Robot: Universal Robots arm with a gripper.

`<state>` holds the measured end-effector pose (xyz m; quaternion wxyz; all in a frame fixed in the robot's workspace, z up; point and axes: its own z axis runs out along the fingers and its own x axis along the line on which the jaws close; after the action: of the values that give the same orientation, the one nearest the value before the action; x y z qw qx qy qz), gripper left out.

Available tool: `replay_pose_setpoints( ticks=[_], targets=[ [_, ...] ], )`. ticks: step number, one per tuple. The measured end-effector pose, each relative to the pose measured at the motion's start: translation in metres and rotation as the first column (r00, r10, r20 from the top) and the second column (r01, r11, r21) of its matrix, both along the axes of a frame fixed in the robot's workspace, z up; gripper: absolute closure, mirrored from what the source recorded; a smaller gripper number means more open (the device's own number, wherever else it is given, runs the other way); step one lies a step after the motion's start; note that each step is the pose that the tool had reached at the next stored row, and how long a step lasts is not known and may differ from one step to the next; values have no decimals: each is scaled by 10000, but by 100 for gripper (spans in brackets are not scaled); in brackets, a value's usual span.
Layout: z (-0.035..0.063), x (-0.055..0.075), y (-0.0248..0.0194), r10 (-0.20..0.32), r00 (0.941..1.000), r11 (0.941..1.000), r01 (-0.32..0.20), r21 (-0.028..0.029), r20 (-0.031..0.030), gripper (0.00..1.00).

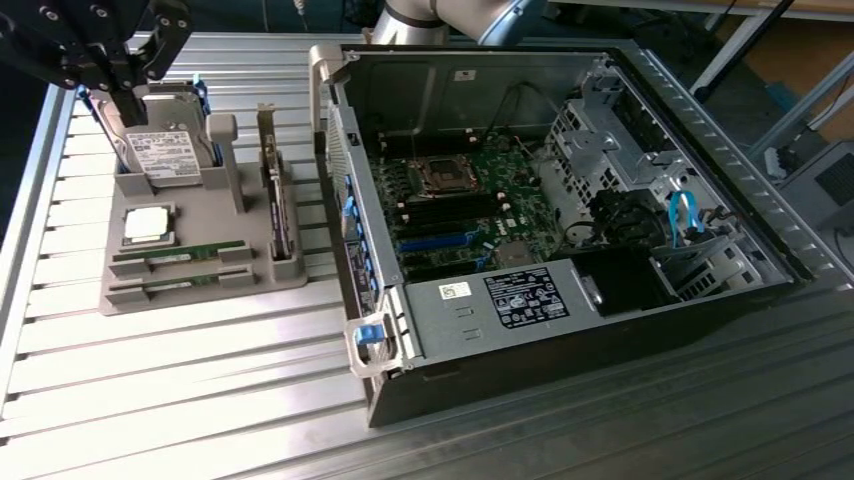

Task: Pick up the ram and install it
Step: 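Pick up the ram and move it above insertion slot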

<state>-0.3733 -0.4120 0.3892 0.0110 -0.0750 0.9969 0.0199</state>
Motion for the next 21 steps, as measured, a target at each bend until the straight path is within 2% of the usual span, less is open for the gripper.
replay_pose_setpoints(
  ticks=[5,6,8,12,15,17,18,19,21],
  targets=[
    [0,0,0,908,9959,9959,-908,0,-1,90],
    [0,0,0,1332,9911,9911,-1332,0,0,90],
    [1,0,0,1708,9853,9853,-1708,-1,-1,90],
    [0,0,0,2517,9678,9678,-2517,0,-1,90],
    [1,0,0,3098,9508,9508,-3098,-1,-1,90],
    [0,0,0,3489,9372,9372,-3489,-1,-1,90],
    [0,0,0,3823,9240,9240,-3823,-1,-1,90],
    [0,0,0,4035,9150,9150,-4035,-1,-1,90],
    [0,0,0,4497,8932,8932,-4497,-1,-1,90]
  ],
)
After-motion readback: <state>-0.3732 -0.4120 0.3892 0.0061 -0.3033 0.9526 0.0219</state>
